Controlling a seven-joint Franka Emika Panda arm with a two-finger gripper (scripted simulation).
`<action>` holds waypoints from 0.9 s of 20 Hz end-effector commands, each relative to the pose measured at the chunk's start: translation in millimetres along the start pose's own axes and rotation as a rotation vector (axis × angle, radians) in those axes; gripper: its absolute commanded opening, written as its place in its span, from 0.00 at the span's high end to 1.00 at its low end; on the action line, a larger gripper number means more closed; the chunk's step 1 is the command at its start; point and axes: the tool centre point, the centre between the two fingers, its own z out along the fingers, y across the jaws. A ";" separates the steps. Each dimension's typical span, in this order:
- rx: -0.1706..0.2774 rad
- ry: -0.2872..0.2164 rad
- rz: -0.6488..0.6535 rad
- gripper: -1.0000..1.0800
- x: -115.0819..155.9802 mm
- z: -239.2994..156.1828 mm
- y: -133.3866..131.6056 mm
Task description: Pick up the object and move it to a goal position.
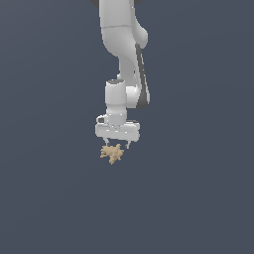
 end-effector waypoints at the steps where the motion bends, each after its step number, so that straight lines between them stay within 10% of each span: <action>1: 0.003 0.025 0.013 0.00 -2.7 -0.4 2.4; 18: 0.012 0.059 0.024 0.00 -16.2 0.8 3.0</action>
